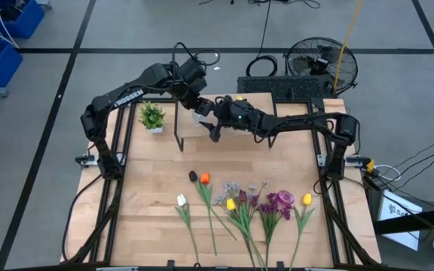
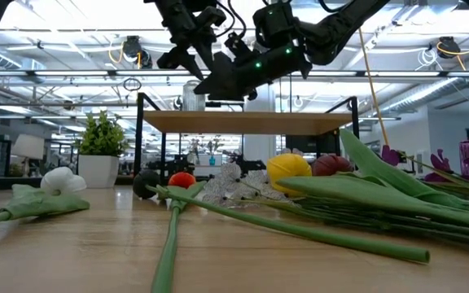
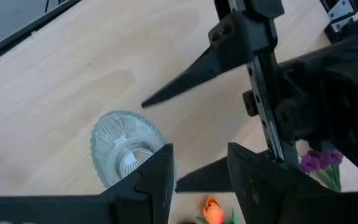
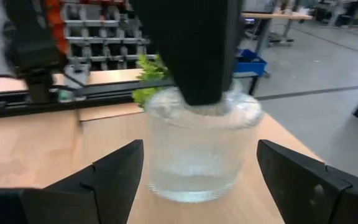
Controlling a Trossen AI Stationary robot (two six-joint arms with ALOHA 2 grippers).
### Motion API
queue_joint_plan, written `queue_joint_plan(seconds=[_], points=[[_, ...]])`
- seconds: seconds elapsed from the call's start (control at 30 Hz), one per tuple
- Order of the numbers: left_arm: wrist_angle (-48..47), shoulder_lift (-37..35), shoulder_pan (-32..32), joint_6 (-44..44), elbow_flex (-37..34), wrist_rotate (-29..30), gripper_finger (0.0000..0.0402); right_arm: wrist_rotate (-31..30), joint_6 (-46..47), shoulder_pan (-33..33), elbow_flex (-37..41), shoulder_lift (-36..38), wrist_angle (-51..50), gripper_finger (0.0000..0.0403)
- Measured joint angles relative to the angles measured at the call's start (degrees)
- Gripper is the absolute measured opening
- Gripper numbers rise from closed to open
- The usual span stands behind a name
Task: Pick and place flowers into a vace then onto a shelf
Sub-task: Put the white vase on the shelf, then put the purple vase on the shelf
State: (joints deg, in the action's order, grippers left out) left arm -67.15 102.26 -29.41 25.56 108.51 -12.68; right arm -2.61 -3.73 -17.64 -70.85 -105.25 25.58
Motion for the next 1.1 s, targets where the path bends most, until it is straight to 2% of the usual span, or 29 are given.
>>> queue_joint_plan(seconds=[0.2,0.4,0.47,0.67,0.8,0.97,1.1], points=[[-0.16,0.0,-0.02,-0.73,0.01,0.04,0.0154,-1.69,-0.05,0.19,-0.06,0.99,-0.62,0.0306],[-1.25,0.02,-0.2,-2.65,4.79,-2.53,0.0154,-1.23,-0.02,1.86,-0.02,6.41,-9.45,0.0306],[-1.29,0.02,-0.12,-3.41,7.76,-3.38,0.0154,1.53,0.0,2.54,-0.09,9.66,-13.2,0.0306],[-1.27,0.0,1.2,-7.17,18.37,-4.13,0.0154,8.56,2.12,7.2,-0.13,22.13,-31.57,0.0306],[-1.14,-0.08,2.92,-11.89,23.05,-3.89,0.0154,10.07,6.1,13.88,-0.13,31.16,-47.79,0.0306],[-1.27,-0.04,5.09,-14.6,24.15,-1.85,0.0154,6.56,20.86,25.73,-0.13,38.44,-66.61,0.0306],[-1.27,0.0,6.52,-15.34,24.15,1.14,0.0154,5.79,34.03,34.31,-0.13,39.16,-81.31,0.0306]])
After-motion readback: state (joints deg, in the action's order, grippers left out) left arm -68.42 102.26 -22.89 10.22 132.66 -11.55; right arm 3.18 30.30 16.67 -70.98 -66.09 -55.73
